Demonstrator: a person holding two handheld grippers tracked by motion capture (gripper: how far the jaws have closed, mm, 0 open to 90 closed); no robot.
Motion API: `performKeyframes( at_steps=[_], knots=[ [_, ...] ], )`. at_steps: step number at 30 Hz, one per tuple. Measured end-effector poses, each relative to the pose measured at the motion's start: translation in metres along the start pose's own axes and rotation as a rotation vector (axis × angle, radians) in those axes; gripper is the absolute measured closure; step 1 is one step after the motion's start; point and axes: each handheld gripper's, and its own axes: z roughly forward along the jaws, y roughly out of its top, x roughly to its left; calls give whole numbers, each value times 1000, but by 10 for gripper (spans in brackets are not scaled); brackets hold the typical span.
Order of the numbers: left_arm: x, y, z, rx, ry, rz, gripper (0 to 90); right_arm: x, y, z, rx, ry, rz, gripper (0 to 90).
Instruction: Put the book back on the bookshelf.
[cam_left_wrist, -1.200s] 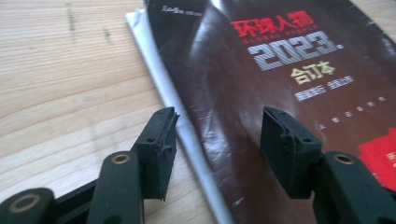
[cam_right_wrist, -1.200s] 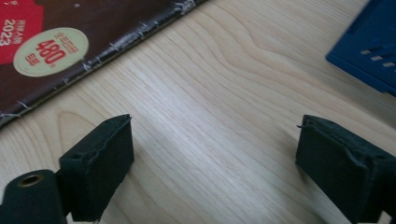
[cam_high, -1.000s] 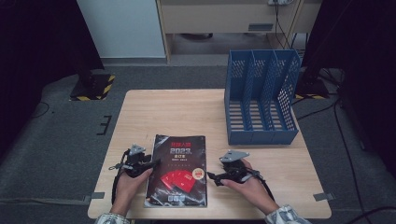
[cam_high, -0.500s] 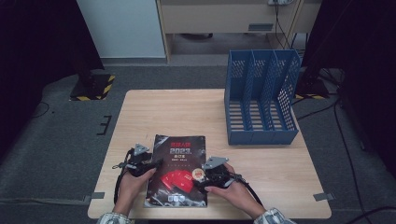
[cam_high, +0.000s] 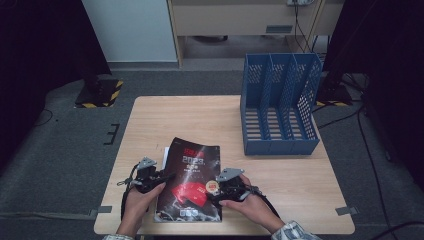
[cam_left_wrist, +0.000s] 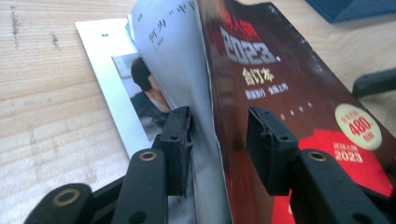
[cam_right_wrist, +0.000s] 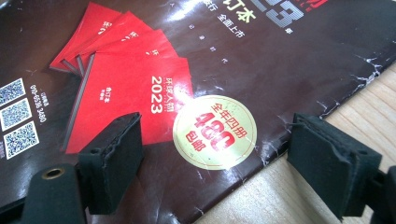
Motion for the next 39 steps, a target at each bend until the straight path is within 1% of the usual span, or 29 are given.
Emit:
performKeyframes(
  at_steps=[2, 3, 5, 6, 7, 9, 11, 12, 13, 14, 15, 17, 18, 20, 21, 22, 23, 24, 25, 27, 29, 31, 32, 33, 35, 36, 37, 38, 39],
  knots=[
    [-2, -1, -1, 0, -2, 6, 620, 0, 0, 0, -1, -1, -1, 180],
    [-6, -1, -5, 1, -19, 27, 621, 0, 0, 0, -1, -1, -1, 180],
    [-9, -1, -7, -5, -30, 30, 621, 0, 0, 0, -1, -1, -1, 180],
    [-13, 0, -9, -13, -54, 43, 621, 0, 0, 0, -1, -1, -1, 180],
    [-13, 0, -9, -13, -54, 43, 621, 0, 0, 0, -1, -1, -1, 180],
    [-19, 2, -7, -14, -68, 61, 607, 0, 0, 0, -1, -1, -1, 180],
    [-19, 2, -5, -10, -60, 60, 552, 0, 0, 0, 0, 0, -3, 180],
    [-18, 5, 0, -11, -43, 48, 521, 0, 0, 0, 0, 0, -3, 180],
    [-18, 5, 0, -11, -43, 48, 521, 0, 0, 0, 0, 0, -3, 180],
    [-14, 8, 5, -16, -32, 29, 519, 0, 0, 0, 0, -1, -3, 180],
    [-13, 10, 7, -17, -34, 25, 517, 0, 0, 0, -1, -1, -1, 180],
    [-12, 12, 10, -9, -33, 31, 533, 0, 0, 0, 0, -1, -3, 180],
    [-13, 11, 18, 28, -27, 50, 557, 0, 0, 0, 1, -4, -3, 180],
    [-17, 11, 21, 45, -7, 79, 642, 0, 0, 0, 0, -2, -4, 176],
    [-17, 11, 21, 45, -7, 79, 681, 0, 0, 0, 0, -2, -4, 176],
    [-19, 12, 17, 19, 0, 65, 752, 0, 0, 1, 0, -6, -2, 167],
    [-19, 12, 17, 19, 0, 65, 799, 0, 0, 1, 0, -6, -2, 167],
    [-20, 13, 14, 1, -8, 57, 818, -1, 1, 1, -1, -10, -6, 153],
    [-22, 12, 14, -1, -3, 72, 830, -1, 1, 1, -1, -9, -7, 127],
    [-23, 12, 14, -5, 1, 81, 844, -1, 1, 1, 6, -4, -3, 114],
    [-24, 12, 11, -25, -5, 82, 847, -2, 0, 0, 6, 1, 6, 107],
    [-26, 13, 5, -56, -13, 102, 856, -2, 1, -1, -3, 4, 8, 105],
    [-31, 14, 0, -83, -12, 129, 862, -4, 2, -2, -10, 20, 18, 92],
    [-31, 14, 0, -83, -12, 129, 864, -4, 2, -2, -10, 20, 18, 92],
    [-34, 14, -6, -105, -16, 142, 865, -6, 3, -3, -11, 28, 36, 91],
    [-35, 14, -9, -120, -23, 144, 867, -11, 4, -2, -7, 46, 63, 90],
    [-36, 14, -12, -131, -29, 145, 867, -11, 4, -2, -7, 46, 63, 90],
    [-37, 14, -17, -150, -32, 149, 868, -14, 4, 0, -2, 67, 85, 98],
    [-37, 14, -17, -150, -32, 149, 869, -16, 5, 1, 2, 73, 87, 98]
  ],
)
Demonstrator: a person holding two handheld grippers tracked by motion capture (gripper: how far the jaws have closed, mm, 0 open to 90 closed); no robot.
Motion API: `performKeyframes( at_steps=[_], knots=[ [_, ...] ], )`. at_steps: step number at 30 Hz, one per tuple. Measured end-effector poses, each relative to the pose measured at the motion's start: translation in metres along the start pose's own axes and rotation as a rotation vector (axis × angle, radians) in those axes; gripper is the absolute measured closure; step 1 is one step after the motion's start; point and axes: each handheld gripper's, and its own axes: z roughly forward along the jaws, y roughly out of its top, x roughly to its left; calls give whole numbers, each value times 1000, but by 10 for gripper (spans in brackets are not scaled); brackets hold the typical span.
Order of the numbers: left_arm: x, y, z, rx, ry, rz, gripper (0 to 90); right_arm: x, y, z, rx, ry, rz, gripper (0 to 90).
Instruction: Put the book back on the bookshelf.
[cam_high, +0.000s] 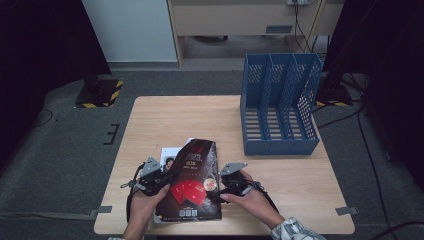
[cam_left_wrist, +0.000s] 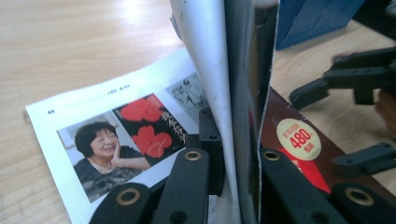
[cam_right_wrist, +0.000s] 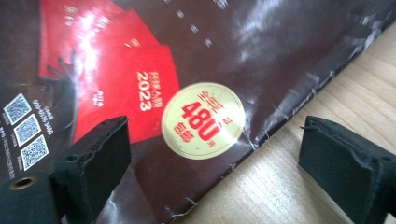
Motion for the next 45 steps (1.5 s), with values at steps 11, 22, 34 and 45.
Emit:
performKeyframes(
  at_steps=[11, 22, 34, 45],
  knots=[
    [0, 1, -8, -52, -36, -1, 857, -7, 11, 8, -2, 95, 54, 165],
    [23, -13, -6, 86, 292, 35, 490, -4, 14, 11, 14, 69, 20, 164],
    [38, -29, 11, 215, 229, -51, 520, -8, 18, 12, 16, 74, 45, 236],
    [40, -29, 11, 202, 193, -76, 536, -3, 39, 22, 26, 97, 51, 238]
  ],
)
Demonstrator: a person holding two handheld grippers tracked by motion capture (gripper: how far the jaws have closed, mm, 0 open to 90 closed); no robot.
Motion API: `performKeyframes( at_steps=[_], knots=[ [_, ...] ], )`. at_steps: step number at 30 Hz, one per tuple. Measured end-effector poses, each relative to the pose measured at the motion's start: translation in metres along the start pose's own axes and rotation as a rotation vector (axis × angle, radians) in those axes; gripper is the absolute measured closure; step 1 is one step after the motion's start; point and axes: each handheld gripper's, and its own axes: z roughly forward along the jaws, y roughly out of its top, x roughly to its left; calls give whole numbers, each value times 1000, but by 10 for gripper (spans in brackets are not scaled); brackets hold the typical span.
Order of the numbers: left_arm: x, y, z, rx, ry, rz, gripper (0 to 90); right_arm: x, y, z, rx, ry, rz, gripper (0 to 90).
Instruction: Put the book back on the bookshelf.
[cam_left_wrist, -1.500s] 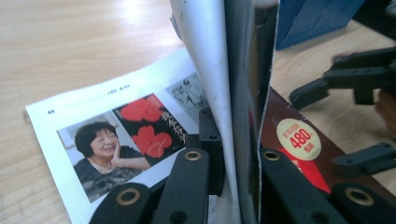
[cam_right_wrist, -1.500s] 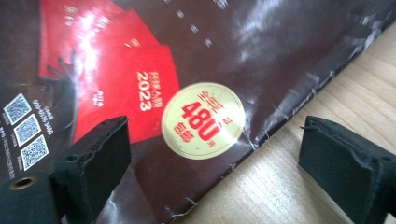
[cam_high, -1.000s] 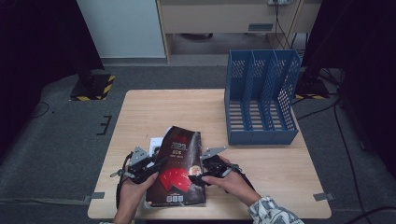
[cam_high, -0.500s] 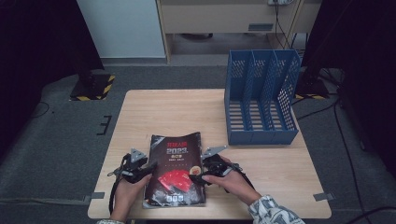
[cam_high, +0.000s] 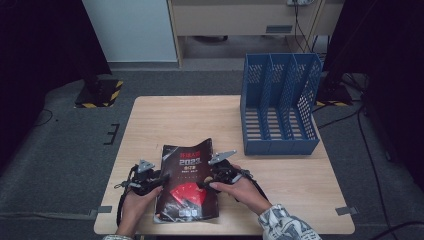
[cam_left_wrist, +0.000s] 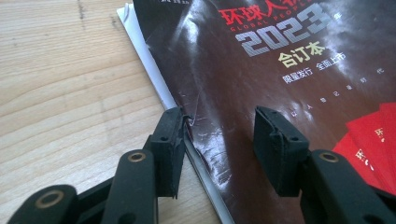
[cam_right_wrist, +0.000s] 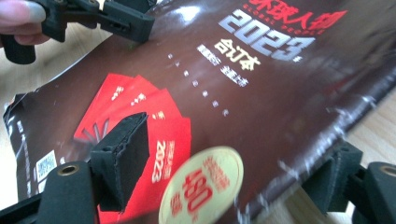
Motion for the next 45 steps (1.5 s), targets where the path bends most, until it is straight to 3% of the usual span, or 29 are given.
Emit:
performKeyframes(
  at_steps=[12, 14, 21, 25, 26, 27, 28, 35, 42, 45],
  knots=[
    [-7, 2, 3, -11, -52, 8, 538, -5, 6, 10, 22, -16, 27, 250],
    [-8, 2, 4, -20, -80, -3, 544, -4, 8, 12, 17, -28, 27, 280],
    [-13, 3, 5, -15, -87, 23, 554, -1, 11, 17, 31, -50, 12, 344],
    [-14, 3, 6, -14, -83, 32, 550, 1, 12, 19, 43, -85, -4, 436],
    [-14, 3, 6, -15, -85, 30, 550, 1, 11, 18, 41, -100, -5, 514],
    [-14, 3, 6, -15, -85, 30, 549, 1, 11, 18, 41, -100, -5, 514],
    [-14, 3, 6, -15, -84, 32, 547, -1, 11, 18, 33, -117, 1, 596],
    [-14, 4, 7, -13, -90, 24, 504, -4, 17, 14, -10, -118, 16, 778],
    [-10, 7, 10, -20, -105, 11, 482, -6, 24, 11, -22, -110, 17, 817],
    [-10, 12, 12, -21, -99, 14, 382, -8, 28, 4, -51, -105, 18, 851]
  ],
)
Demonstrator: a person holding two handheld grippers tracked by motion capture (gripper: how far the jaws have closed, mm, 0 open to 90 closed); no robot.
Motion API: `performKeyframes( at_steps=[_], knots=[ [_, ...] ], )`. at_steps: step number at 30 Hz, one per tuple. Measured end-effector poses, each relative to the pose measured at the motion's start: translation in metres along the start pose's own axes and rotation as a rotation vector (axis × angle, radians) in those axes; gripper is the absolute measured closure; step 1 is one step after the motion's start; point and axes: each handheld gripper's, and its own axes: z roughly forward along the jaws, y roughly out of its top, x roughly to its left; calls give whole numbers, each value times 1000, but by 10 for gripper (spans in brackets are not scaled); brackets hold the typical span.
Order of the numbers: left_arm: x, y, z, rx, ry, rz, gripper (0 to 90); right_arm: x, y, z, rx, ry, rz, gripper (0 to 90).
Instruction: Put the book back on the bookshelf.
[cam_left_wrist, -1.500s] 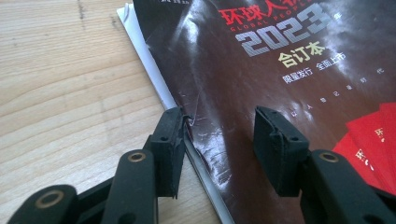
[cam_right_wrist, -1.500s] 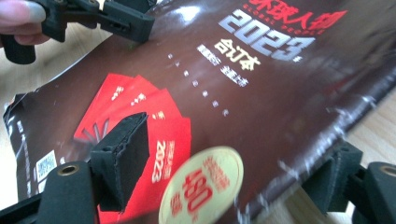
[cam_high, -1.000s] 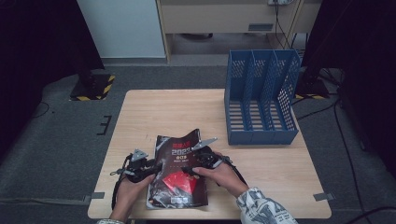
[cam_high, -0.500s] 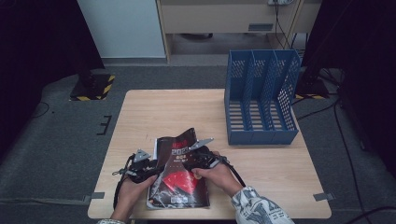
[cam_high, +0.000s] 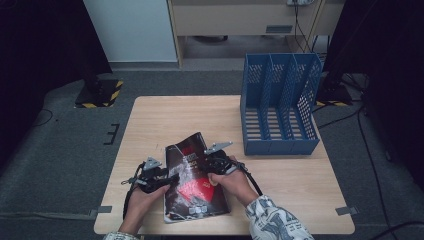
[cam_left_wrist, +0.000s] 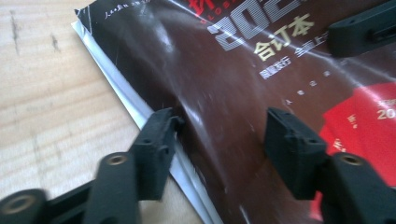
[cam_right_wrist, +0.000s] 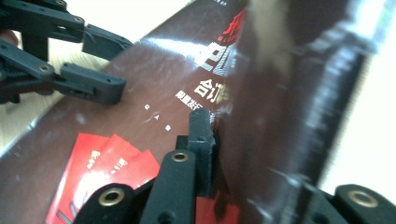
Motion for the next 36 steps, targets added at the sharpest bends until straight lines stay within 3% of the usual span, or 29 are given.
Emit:
performKeyframes(
  at_steps=[3, 6, 8, 12, 16, 27, 32, 36],
  knots=[
    [0, 8, 1, -16, 11, 2, 318, -1, 4, -7, -10, 0, -16, 858],
    [1, 14, 5, -22, -9, -24, 221, 0, 11, -17, -35, -14, -47, 864],
    [2, 18, 7, -33, -15, -19, 133, 0, 17, -29, -73, -23, -75, 867],
    [1, 17, 9, -18, -47, -17, 80, -3, 21, -42, -122, -26, -82, 868],
    [1, 17, 13, 6, -87, -19, 84, -4, 25, -47, -140, -25, -96, 868],
    [-9, 16, 21, 51, -215, 27, 171, -1, 37, -59, -203, -13, -129, 869],
    [-10, 16, 24, 54, -250, 9, 212, 0, 43, -61, -217, -10, -140, 870],
    [-2, 17, 21, 39, -264, -26, 327, 1, 45, -61, -221, -4, -153, 870]
  ],
)
